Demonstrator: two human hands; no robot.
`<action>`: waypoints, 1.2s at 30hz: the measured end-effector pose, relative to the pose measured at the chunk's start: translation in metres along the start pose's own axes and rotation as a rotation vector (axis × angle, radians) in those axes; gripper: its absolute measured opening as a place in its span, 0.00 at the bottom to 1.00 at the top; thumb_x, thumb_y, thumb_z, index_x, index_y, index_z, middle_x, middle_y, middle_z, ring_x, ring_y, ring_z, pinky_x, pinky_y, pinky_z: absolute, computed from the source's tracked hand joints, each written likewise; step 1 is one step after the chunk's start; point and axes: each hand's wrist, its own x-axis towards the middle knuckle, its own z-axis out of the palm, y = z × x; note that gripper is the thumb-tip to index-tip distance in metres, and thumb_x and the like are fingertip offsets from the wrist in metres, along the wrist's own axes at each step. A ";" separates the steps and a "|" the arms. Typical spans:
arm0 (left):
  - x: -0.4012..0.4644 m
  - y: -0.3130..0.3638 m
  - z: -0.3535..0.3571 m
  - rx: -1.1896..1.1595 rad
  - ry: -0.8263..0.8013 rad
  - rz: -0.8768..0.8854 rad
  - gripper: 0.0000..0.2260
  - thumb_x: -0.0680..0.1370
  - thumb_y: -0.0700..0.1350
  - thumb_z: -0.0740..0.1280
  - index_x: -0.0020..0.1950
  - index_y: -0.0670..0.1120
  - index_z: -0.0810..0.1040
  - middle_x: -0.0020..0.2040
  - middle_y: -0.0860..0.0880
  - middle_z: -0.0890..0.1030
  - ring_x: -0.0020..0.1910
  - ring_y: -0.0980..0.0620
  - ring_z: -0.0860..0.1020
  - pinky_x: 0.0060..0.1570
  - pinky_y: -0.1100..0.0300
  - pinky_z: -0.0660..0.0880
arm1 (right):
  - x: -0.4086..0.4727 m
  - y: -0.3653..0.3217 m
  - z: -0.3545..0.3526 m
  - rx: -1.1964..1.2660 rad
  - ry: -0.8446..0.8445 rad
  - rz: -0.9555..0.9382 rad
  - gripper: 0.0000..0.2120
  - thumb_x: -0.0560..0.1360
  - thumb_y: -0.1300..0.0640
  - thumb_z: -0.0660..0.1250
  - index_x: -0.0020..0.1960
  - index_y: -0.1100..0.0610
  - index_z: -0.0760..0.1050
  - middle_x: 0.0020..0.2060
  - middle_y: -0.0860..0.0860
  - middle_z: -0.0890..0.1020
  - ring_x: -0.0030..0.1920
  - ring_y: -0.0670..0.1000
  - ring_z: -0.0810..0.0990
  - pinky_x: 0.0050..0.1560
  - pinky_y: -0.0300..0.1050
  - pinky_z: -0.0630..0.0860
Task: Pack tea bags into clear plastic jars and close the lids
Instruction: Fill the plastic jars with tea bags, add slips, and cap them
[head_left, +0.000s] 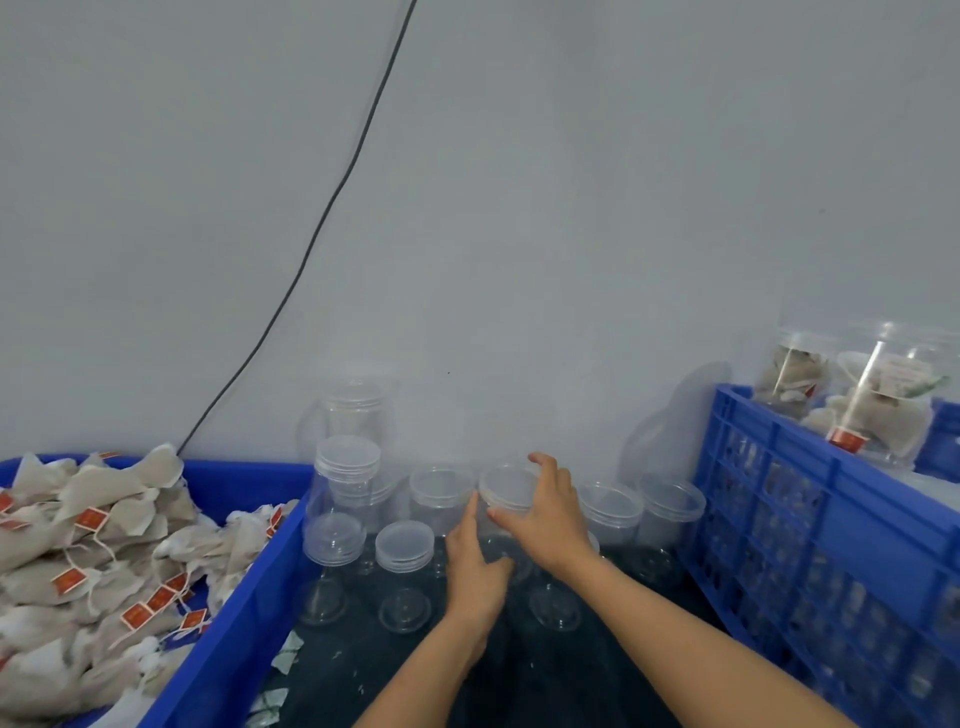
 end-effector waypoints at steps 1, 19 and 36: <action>-0.004 0.005 -0.002 0.024 0.007 0.036 0.39 0.74 0.30 0.65 0.76 0.61 0.56 0.73 0.48 0.60 0.69 0.49 0.65 0.63 0.50 0.74 | -0.003 -0.005 -0.005 0.033 0.026 -0.019 0.40 0.68 0.43 0.72 0.72 0.50 0.55 0.66 0.53 0.64 0.65 0.54 0.66 0.66 0.50 0.66; -0.149 0.005 -0.043 0.414 0.174 0.345 0.48 0.58 0.59 0.80 0.73 0.61 0.59 0.61 0.57 0.72 0.60 0.57 0.73 0.54 0.58 0.75 | -0.158 -0.070 -0.058 0.308 -0.061 0.009 0.42 0.65 0.38 0.74 0.71 0.48 0.56 0.64 0.48 0.66 0.59 0.48 0.69 0.60 0.45 0.70; -0.184 0.019 -0.102 -0.119 -0.677 -0.040 0.39 0.64 0.51 0.76 0.71 0.51 0.64 0.60 0.39 0.80 0.59 0.39 0.79 0.58 0.49 0.77 | -0.187 -0.071 -0.101 0.347 -0.610 -0.152 0.25 0.71 0.39 0.70 0.66 0.39 0.70 0.64 0.46 0.74 0.64 0.44 0.73 0.66 0.44 0.70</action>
